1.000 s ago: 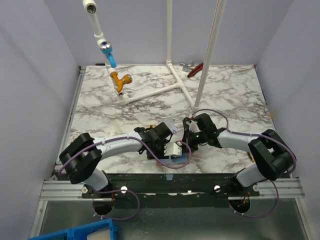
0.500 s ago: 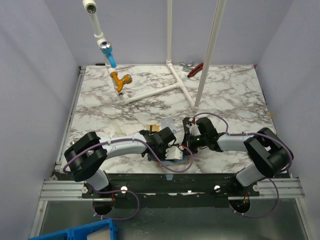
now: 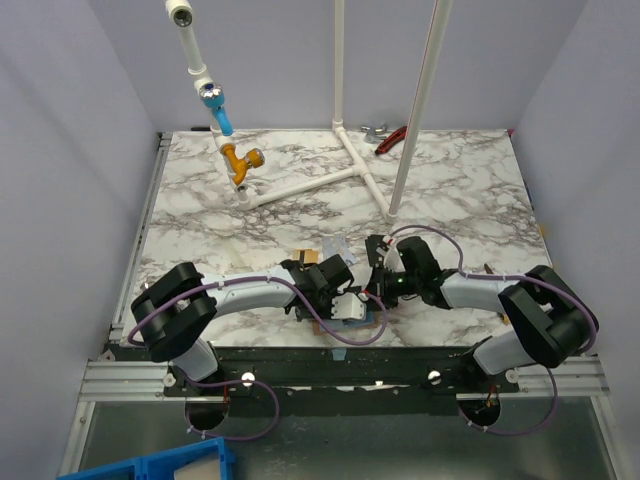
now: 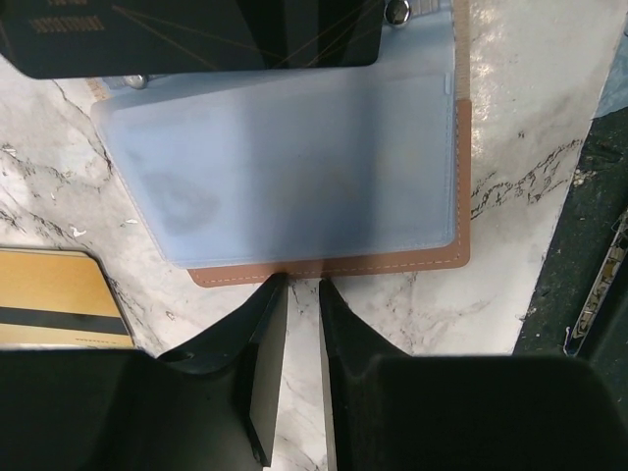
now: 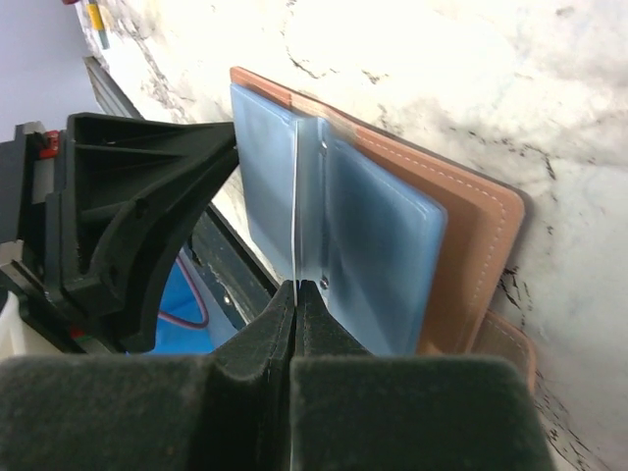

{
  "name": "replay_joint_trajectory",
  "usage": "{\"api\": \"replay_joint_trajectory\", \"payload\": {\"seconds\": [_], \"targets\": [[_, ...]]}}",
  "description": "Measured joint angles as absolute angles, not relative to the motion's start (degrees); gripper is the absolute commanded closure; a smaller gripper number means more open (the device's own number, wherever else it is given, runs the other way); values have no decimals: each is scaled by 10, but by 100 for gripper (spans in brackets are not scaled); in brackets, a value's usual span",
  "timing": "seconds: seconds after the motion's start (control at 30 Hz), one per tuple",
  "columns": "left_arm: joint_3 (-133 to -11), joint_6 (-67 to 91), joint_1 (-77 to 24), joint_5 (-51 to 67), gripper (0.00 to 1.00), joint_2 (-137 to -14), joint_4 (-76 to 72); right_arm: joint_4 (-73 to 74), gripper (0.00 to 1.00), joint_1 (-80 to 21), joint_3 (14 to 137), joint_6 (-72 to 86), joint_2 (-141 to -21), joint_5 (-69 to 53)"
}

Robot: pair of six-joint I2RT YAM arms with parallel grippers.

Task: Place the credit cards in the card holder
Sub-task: Insert the credit card into the card holder.

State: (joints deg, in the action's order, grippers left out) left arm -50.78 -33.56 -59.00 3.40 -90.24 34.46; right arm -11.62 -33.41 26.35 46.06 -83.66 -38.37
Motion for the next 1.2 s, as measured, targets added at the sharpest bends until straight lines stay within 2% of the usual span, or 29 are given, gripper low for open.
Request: {"api": "replay_joint_trajectory", "payload": {"seconds": [1.2], "targets": [[-517, -329, -590, 32, 84, -912, 359, -185, 99, -332, 250, 455, -898, -410]]}}
